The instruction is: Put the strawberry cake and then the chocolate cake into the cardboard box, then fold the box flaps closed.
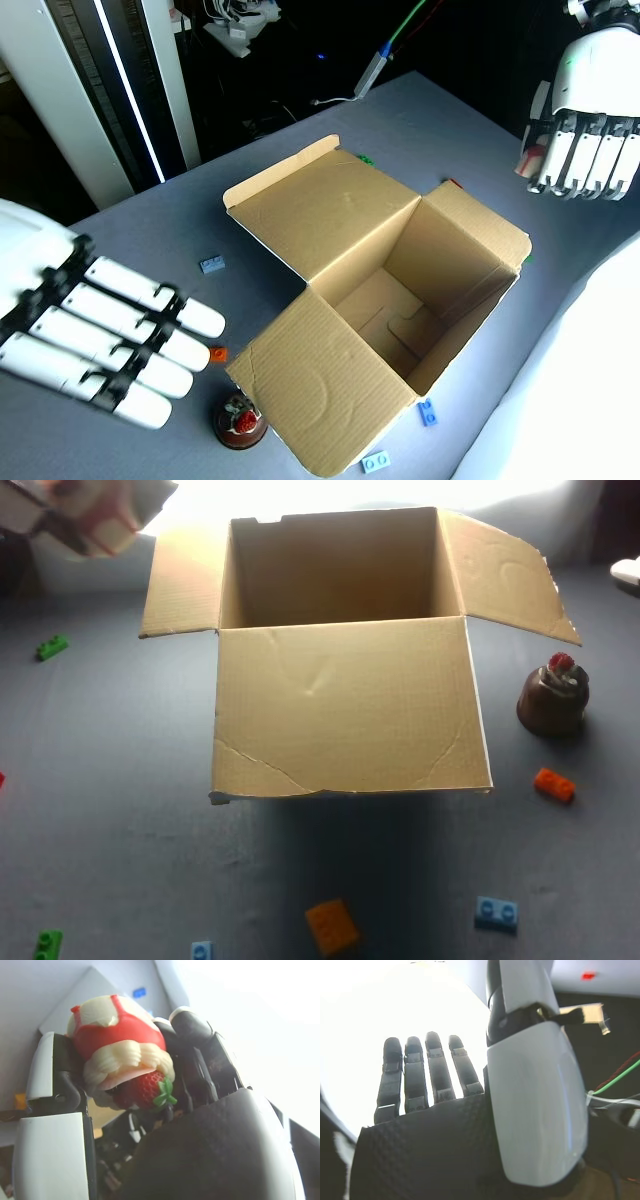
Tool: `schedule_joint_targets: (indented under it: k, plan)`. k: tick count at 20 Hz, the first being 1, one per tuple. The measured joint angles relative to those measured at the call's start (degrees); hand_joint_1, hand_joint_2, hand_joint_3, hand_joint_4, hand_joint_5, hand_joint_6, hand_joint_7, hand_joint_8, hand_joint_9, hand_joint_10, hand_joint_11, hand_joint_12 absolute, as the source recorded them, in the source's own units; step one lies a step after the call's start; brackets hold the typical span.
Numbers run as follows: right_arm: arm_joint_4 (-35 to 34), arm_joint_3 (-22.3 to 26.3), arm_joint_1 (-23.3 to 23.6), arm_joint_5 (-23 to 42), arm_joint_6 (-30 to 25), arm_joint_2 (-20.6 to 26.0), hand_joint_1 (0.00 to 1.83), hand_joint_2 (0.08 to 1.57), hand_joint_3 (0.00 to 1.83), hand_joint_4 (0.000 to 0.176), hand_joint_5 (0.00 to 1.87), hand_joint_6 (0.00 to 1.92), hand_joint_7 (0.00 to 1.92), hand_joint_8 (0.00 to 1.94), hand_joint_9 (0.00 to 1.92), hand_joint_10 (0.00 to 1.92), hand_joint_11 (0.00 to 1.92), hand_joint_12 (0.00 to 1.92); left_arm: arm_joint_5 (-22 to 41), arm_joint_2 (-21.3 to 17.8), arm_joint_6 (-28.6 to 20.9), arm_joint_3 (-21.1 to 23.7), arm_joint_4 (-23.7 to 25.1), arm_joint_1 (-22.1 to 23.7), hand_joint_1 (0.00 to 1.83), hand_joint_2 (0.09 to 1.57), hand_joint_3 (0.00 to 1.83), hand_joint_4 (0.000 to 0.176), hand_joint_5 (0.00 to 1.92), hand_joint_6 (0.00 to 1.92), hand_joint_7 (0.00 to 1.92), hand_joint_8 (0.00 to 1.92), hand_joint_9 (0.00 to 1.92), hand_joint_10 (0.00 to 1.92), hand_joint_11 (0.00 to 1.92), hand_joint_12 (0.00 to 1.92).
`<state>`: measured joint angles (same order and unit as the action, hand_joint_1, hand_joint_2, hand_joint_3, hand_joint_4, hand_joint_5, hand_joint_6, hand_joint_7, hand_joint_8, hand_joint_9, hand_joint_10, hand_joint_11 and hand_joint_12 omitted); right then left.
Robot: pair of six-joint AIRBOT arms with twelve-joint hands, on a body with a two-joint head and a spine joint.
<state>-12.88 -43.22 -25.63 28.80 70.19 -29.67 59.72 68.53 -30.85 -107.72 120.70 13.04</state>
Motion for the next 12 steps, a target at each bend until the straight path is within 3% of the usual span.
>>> schedule_joint_targets:
  k: [3,5,6,9,12]
  plan:
    - [0.2,-0.5,0.0,-2.1,-2.8,-0.4,1.06,0.98,0.0,0.026,0.04,0.01,0.12,0.0,0.14,0.01,0.0,0.54,0.3,2.0,-0.1,1.4,0.0,0.0,1.29,1.32,0.0,0.0,0.65,1.4,0.53,1.7,0.57,1.78,0.42,1.92]
    - [0.2,-1.5,0.0,-4.2,-5.9,-0.7,1.05,0.98,0.0,0.022,0.03,0.0,0.12,0.0,0.14,0.01,0.0,0.55,0.5,2.7,-0.2,2.5,0.3,0.1,1.29,1.32,0.0,0.0,0.65,1.4,0.53,1.7,0.57,1.79,0.41,1.92]
    - [0.2,-2.3,0.1,-5.5,-8.1,-0.8,1.06,0.99,0.0,0.022,0.02,0.0,0.11,0.0,0.13,0.0,0.0,0.45,0.5,2.8,-0.2,3.3,0.9,0.2,1.29,1.33,0.0,0.0,0.61,1.42,0.52,1.73,0.57,1.8,0.41,1.92]
    - [0.3,-5.7,0.4,-9.3,-18.9,-1.9,1.01,1.0,0.01,0.014,0.03,0.0,0.11,0.0,0.12,0.0,0.0,0.39,0.2,4.1,-0.3,4.8,1.9,0.3,1.29,1.33,0.0,0.0,0.63,1.42,0.51,1.73,0.57,1.8,0.43,1.92]
    - [0.2,-10.0,0.4,-12.9,-28.2,-3.9,1.03,0.99,0.0,0.019,0.01,0.0,0.1,0.0,0.11,0.0,0.0,0.41,0.0,5.7,-0.3,5.5,1.4,-0.2,1.29,1.32,0.0,0.0,0.63,1.39,0.52,1.73,0.58,1.78,0.41,1.92]
